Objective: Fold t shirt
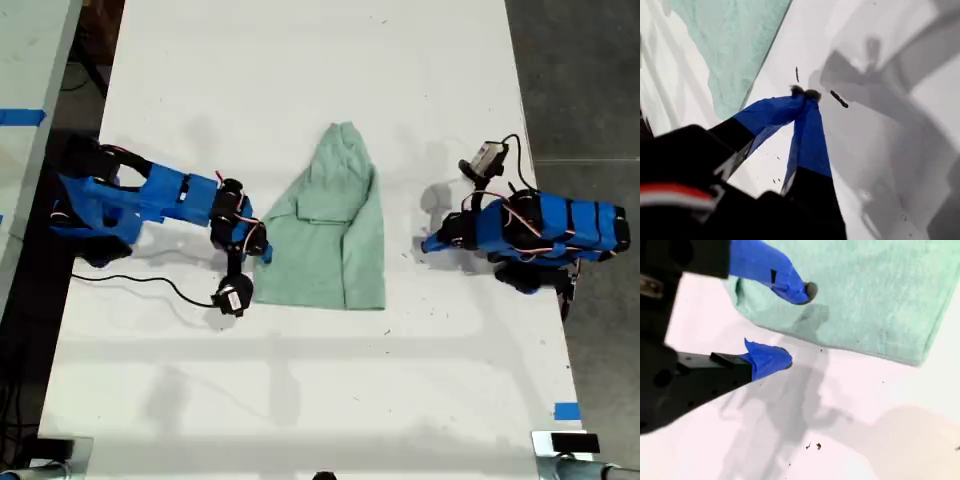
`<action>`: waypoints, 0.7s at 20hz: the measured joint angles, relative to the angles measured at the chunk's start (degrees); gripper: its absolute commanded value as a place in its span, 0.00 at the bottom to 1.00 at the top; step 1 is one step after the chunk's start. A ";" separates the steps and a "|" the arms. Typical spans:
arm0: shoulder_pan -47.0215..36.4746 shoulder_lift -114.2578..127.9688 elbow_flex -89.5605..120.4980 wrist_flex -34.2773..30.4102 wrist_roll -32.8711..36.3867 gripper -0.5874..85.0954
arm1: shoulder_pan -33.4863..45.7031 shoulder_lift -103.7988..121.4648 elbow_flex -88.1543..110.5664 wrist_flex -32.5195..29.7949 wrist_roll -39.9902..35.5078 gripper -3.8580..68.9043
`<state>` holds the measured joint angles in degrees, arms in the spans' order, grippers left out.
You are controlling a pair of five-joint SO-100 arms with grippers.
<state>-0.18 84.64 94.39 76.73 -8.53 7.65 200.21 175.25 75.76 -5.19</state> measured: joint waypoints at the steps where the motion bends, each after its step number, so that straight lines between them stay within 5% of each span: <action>1: 0.00 -1.14 -0.26 -0.26 -1.14 0.21 | 0.00 0.00 0.00 0.00 0.00 0.03; 3: 0.09 -2.81 -0.79 -1.49 -1.85 0.18 | 0.00 0.00 0.00 0.00 0.00 0.03; 5: 0.00 -4.66 -0.88 -2.46 -1.85 0.01 | 0.00 0.00 0.00 0.00 0.00 0.03; 11: -1.49 -5.80 -3.08 -3.87 -1.23 0.01 | 0.00 0.00 0.00 0.00 0.00 0.03; 14: -1.49 -5.80 -13.36 3.34 0.26 0.01 | 0.00 0.00 0.00 0.00 0.00 0.03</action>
<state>-1.67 78.84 81.04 80.07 -8.26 7.65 200.21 175.25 75.76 -5.19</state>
